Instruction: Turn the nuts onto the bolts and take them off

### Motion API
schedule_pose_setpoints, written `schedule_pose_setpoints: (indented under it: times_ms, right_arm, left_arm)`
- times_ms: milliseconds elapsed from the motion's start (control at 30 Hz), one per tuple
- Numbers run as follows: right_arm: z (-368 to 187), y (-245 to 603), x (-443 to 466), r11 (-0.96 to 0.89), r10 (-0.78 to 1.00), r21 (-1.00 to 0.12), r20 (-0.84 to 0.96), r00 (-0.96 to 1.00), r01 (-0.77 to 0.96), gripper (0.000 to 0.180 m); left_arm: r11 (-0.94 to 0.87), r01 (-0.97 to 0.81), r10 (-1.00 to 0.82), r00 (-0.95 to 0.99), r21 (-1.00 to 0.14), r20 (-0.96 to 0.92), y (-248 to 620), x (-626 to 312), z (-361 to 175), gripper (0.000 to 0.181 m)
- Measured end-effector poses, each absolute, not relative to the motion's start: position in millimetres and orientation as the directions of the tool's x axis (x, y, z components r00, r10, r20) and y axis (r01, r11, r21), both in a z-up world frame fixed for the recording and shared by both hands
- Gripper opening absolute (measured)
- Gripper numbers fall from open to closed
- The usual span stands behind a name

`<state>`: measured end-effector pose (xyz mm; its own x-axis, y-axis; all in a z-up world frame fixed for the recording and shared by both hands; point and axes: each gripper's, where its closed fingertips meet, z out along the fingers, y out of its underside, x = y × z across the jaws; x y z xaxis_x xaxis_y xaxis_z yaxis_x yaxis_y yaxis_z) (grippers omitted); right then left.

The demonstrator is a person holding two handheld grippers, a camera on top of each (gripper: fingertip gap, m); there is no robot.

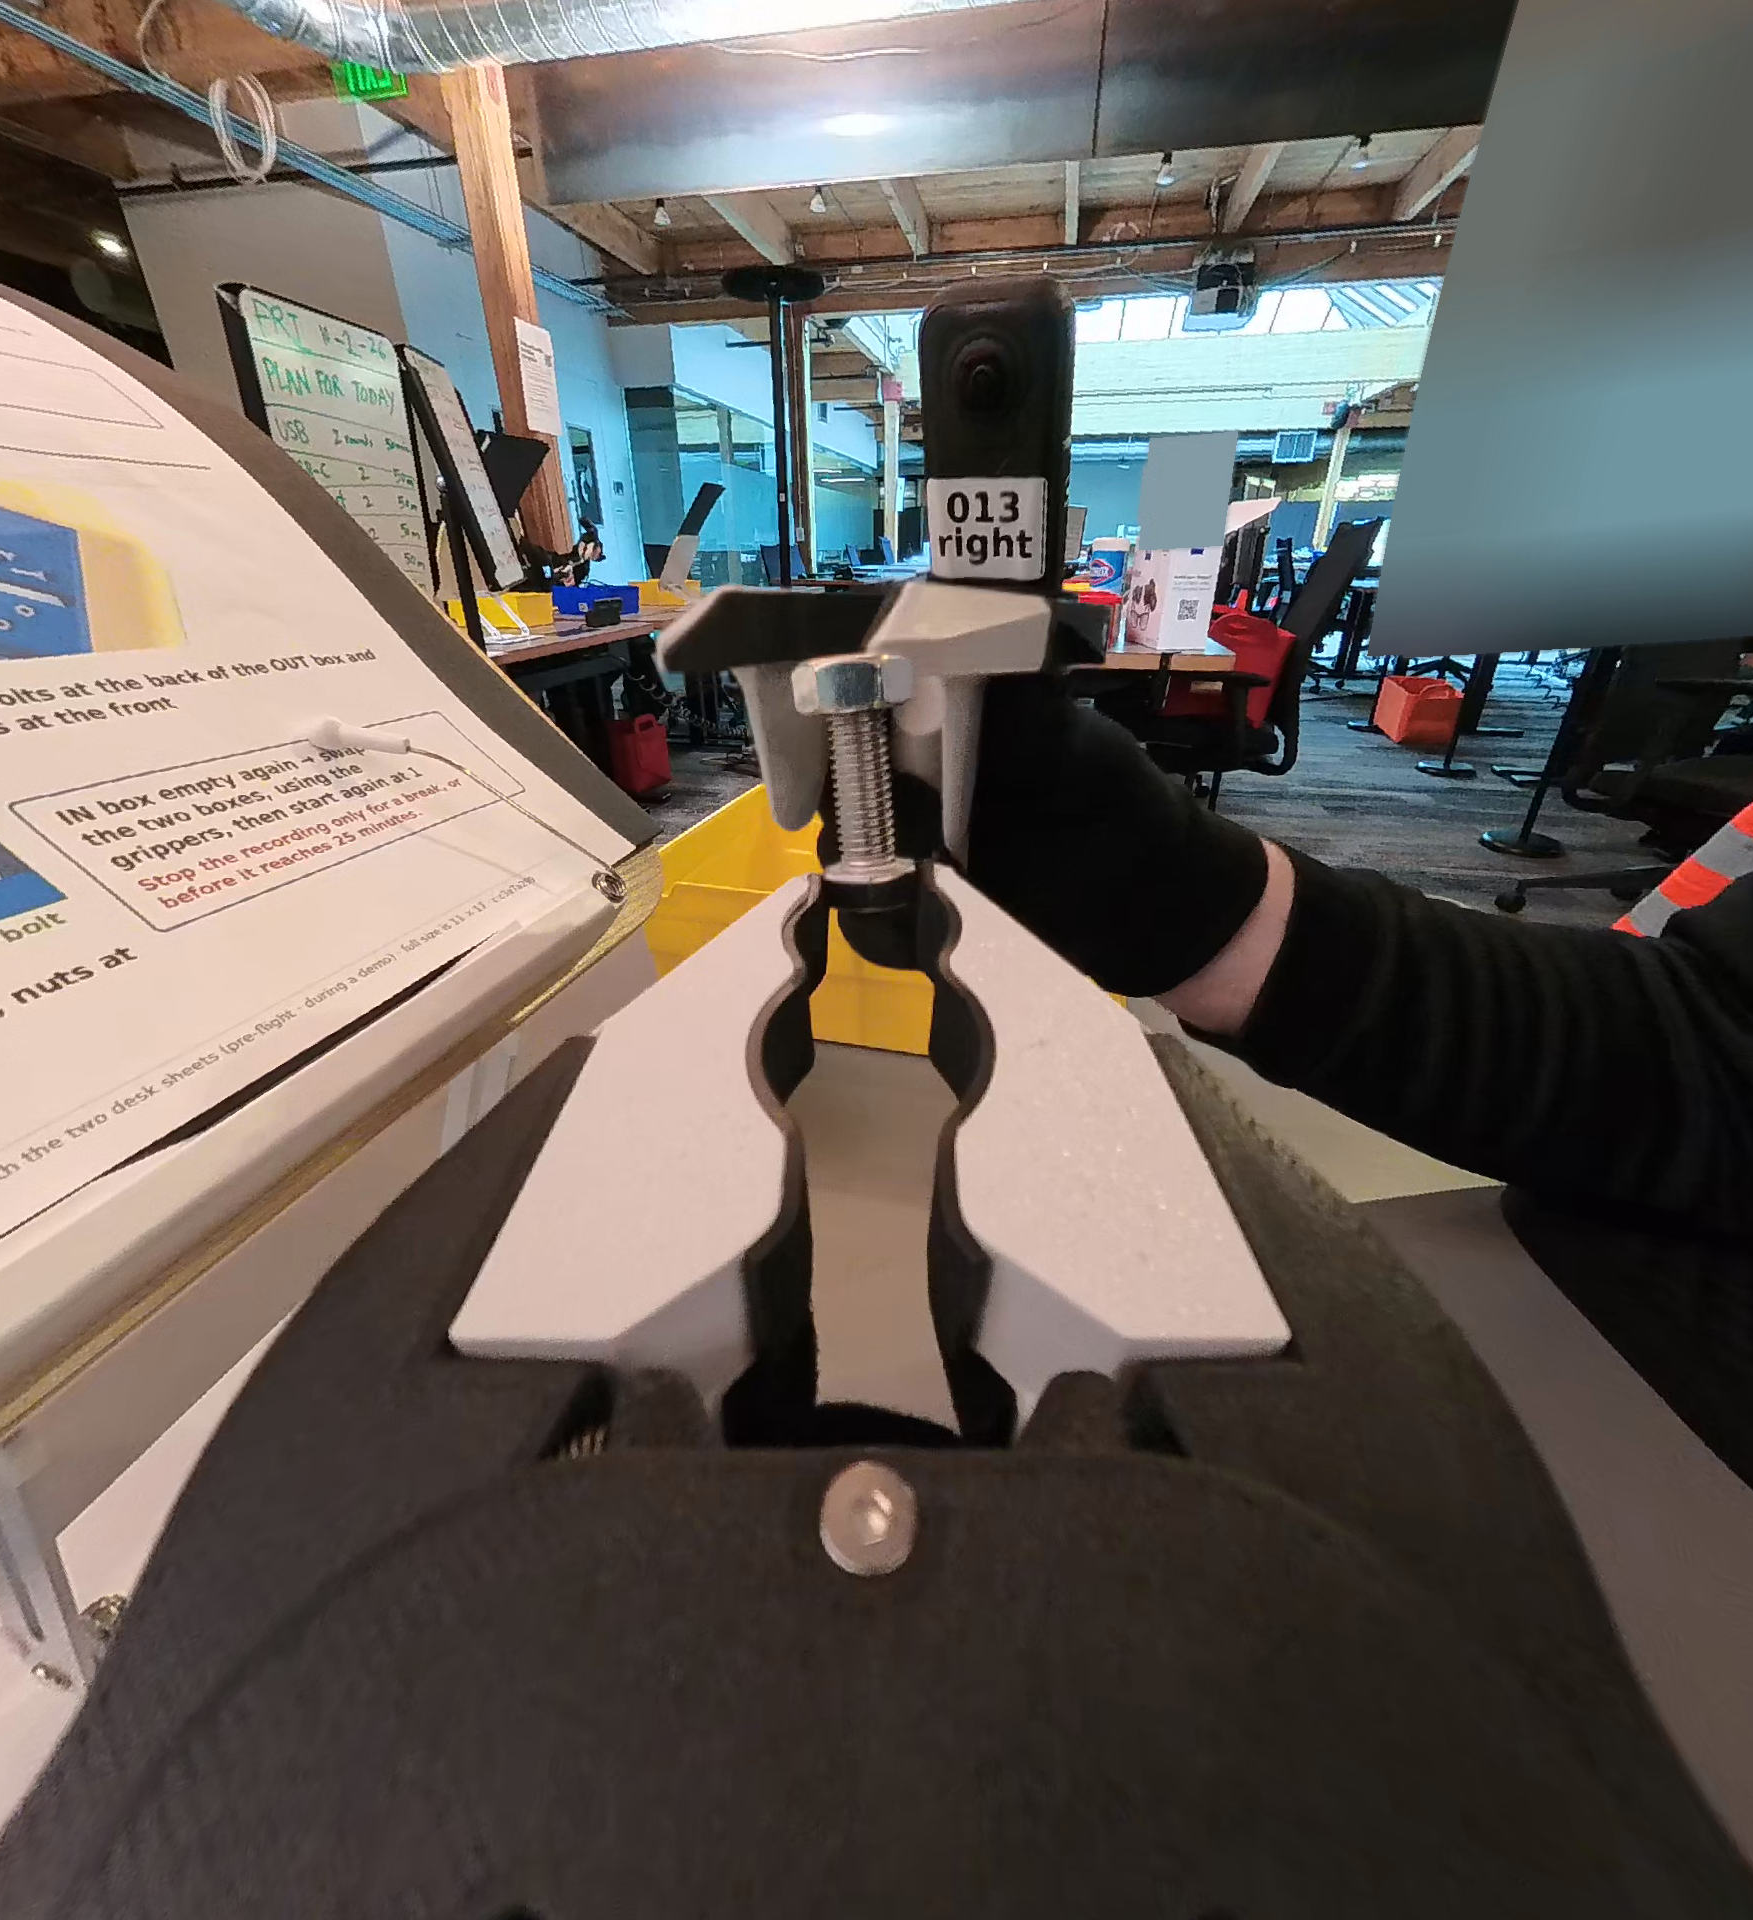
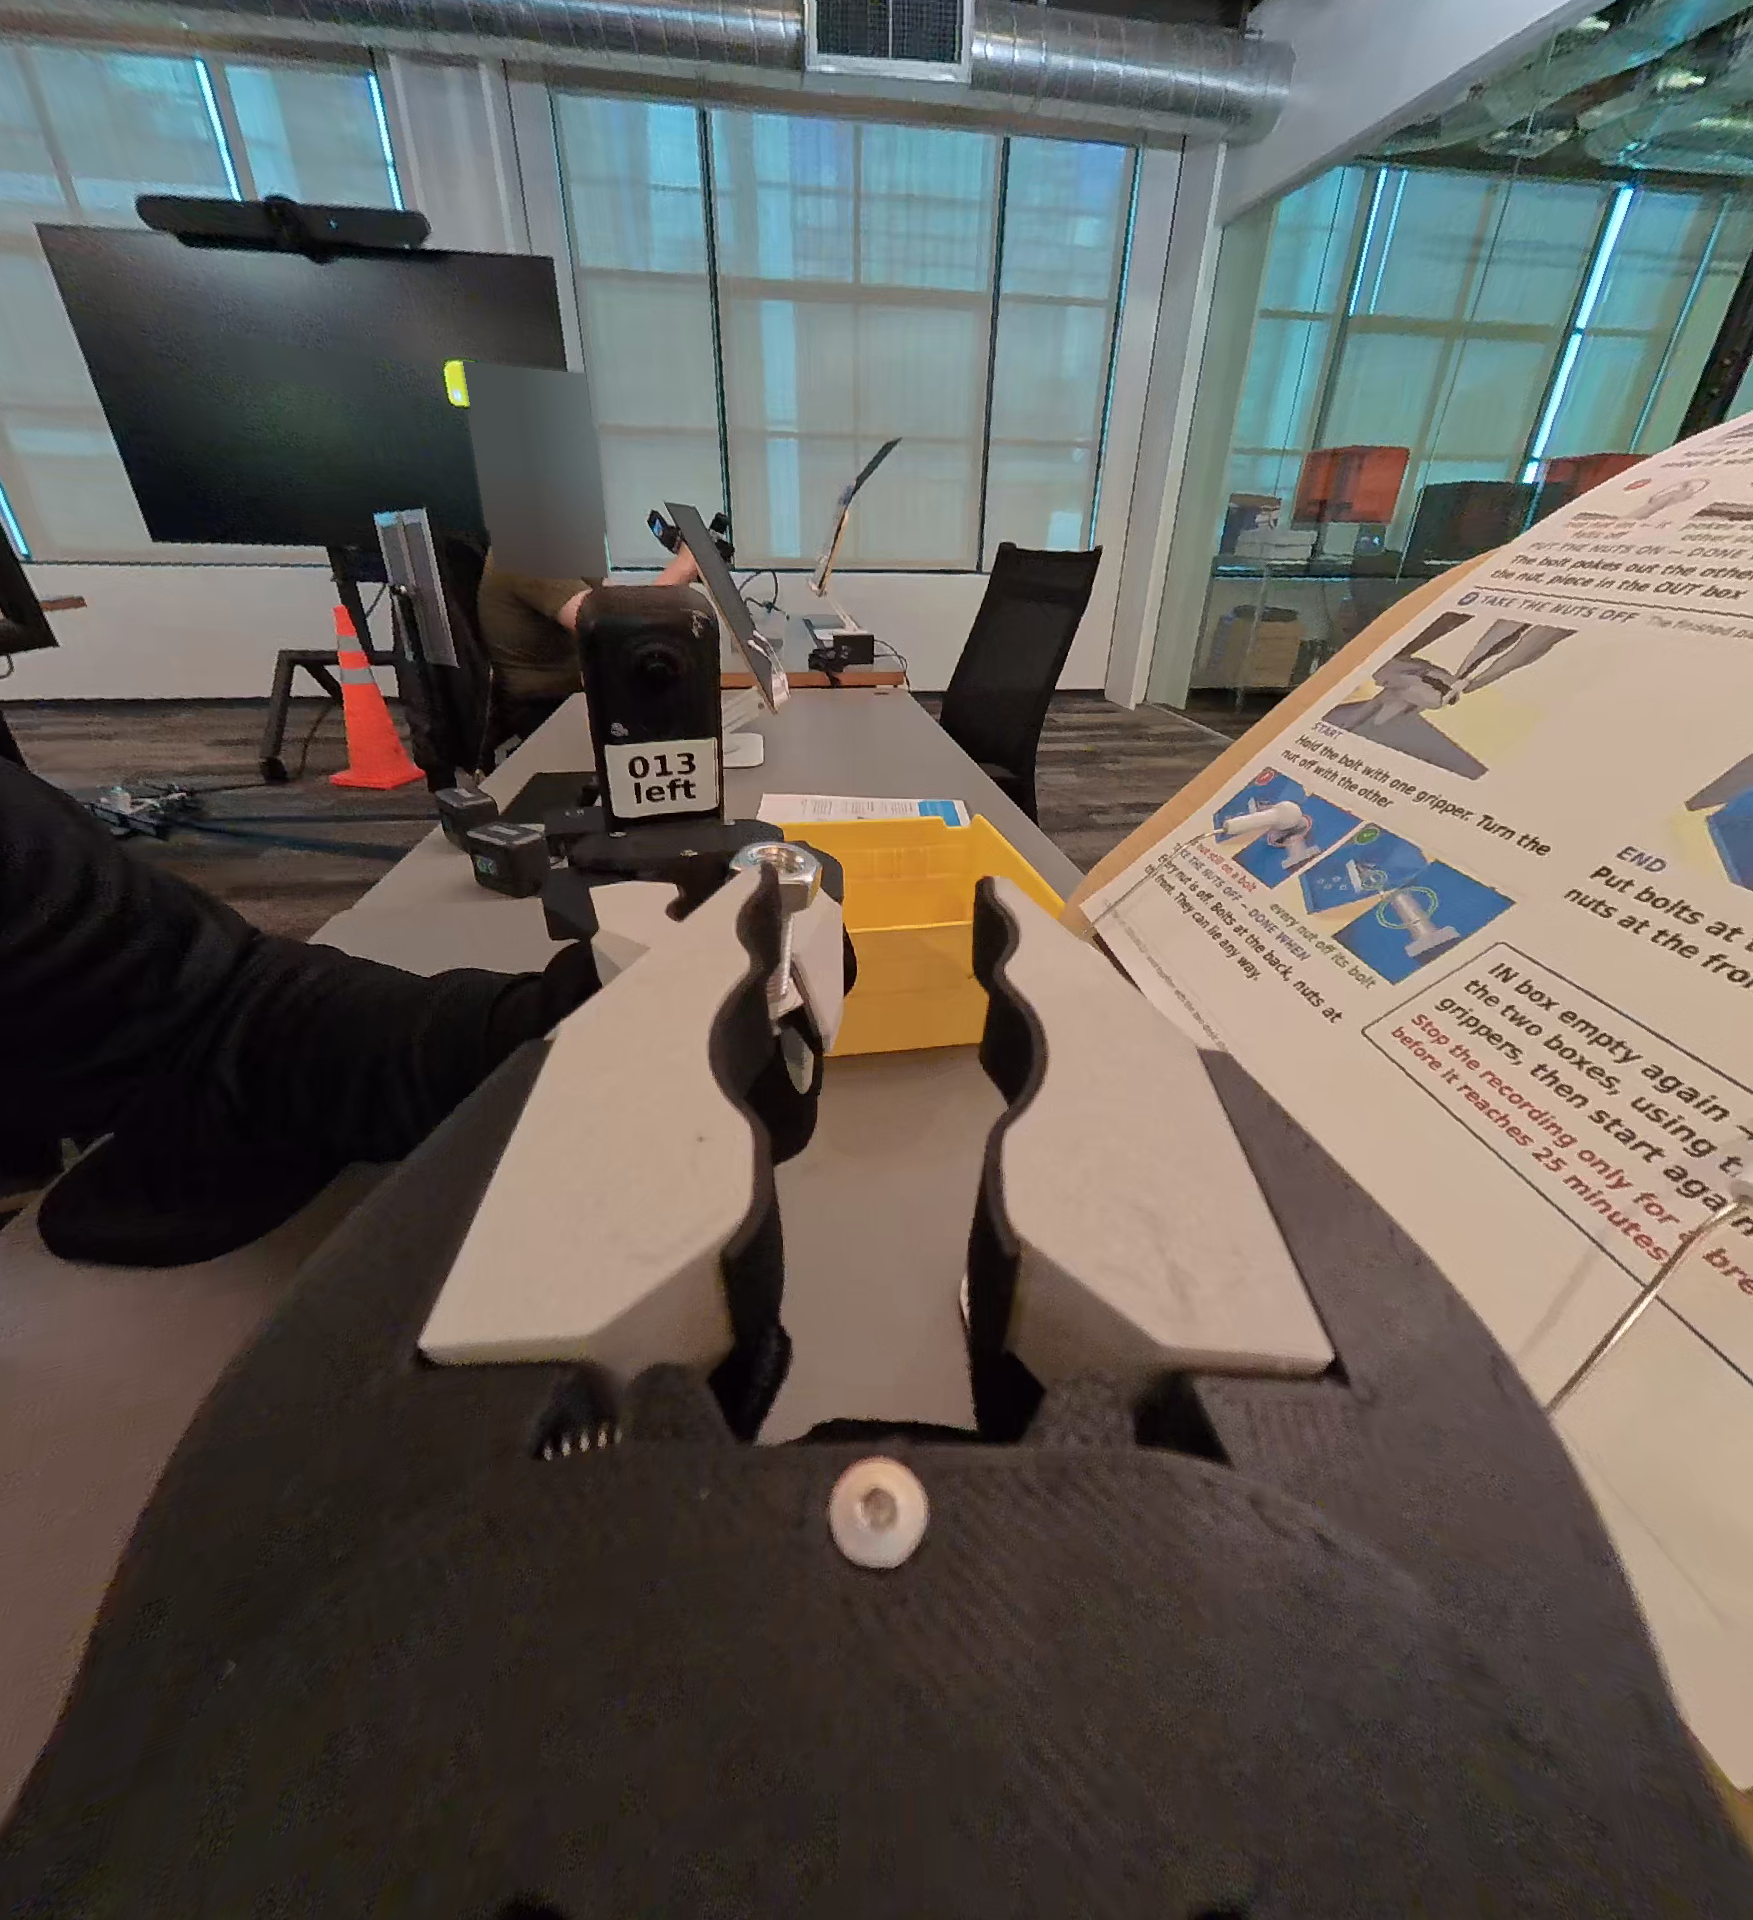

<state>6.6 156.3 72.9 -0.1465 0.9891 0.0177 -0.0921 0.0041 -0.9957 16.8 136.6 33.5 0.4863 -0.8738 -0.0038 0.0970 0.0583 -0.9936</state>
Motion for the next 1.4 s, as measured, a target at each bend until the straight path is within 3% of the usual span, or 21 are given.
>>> schedule_pose_setpoints:
  times_ms: [900,1133,1400]
  right_arm:
    - [71.4,153.8,5.7,0.003,0.987,-0.997,0.016,-0.159,-0.08,0.036]
    - [64.7,152.9,2.2,0.034,0.991,-0.999,0.034,-0.133,0.0,0.036]
    - [45.1,150.8,-7.4,0.084,0.993,-0.984,0.069,-0.097,0.156,0.037]
  left_arm:
    - [0.065,0.085,-0.865,0.502,-0.994,-0.014,139.2,15.8,31.5,0.014]
    - [0.125,0.01,-0.819,0.565,-0.992,-0.097,145.1,7.2,28.8,0.015]
    - [0.178,-0.203,-0.737,0.621,-0.963,-0.267,157.7,6.6,1.6,0.015]
